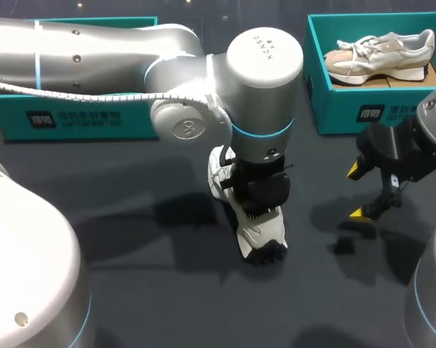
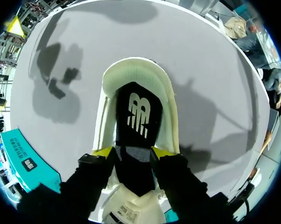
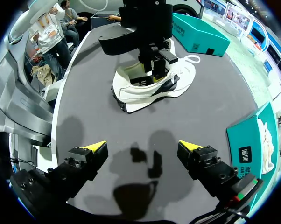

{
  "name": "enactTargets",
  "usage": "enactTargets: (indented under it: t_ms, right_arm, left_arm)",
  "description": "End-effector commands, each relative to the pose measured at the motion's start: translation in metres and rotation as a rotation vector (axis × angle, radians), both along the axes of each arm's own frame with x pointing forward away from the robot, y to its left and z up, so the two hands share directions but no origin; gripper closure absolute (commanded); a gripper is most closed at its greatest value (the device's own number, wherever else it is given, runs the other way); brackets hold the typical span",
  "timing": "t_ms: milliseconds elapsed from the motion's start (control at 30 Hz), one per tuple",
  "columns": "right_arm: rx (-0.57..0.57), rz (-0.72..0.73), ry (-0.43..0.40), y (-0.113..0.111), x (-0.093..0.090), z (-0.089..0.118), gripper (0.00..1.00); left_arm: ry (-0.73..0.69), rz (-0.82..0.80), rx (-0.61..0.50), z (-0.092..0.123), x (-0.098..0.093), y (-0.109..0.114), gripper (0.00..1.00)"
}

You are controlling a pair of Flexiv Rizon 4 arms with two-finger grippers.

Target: Take the shoe out of the shoebox, open the shoe tongue, remove and reinsert the insole, then place the shoe into the shoebox

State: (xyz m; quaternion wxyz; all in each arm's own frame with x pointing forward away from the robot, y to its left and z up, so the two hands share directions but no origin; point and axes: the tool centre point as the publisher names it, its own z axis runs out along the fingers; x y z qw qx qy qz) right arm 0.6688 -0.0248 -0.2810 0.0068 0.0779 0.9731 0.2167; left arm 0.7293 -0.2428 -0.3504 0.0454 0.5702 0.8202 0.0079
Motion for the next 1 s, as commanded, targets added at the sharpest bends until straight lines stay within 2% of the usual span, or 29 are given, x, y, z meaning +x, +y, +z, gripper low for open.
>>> enactTargets:
  t_ms: [33,67,100,300,700,1000]
  right_arm:
    - [-0.002,-0.002,-0.003,0.0,-0.001,-0.001,0.0]
    - [-0.002,-0.002,-0.003,0.0,-0.001,-0.001,0.0]
    - [-0.002,-0.002,-0.003,0.0,-0.001,-0.001,0.0]
    - [-0.002,-0.002,-0.003,0.0,-0.001,-0.001,0.0]
    - [-0.002,-0.002,-0.003,0.0,-0.001,-0.001,0.0]
    - [-0.002,-0.002,-0.003,0.0,-0.001,-0.001,0.0]
  left_arm:
    - [0.014,0.002,-0.004,0.002,0.003,0.01,0.16]
    - [0.015,0.003,-0.002,0.001,0.003,0.011,0.03]
    - [0.022,0.003,0.002,0.001,0.002,0.012,0.0]
    - [0.033,-0.007,0.002,-0.001,-0.001,0.009,0.0]
    - [0.104,-0.079,-0.051,0.02,0.014,0.01,0.0]
    - [0.099,-0.078,-0.045,0.03,0.027,0.016,0.0]
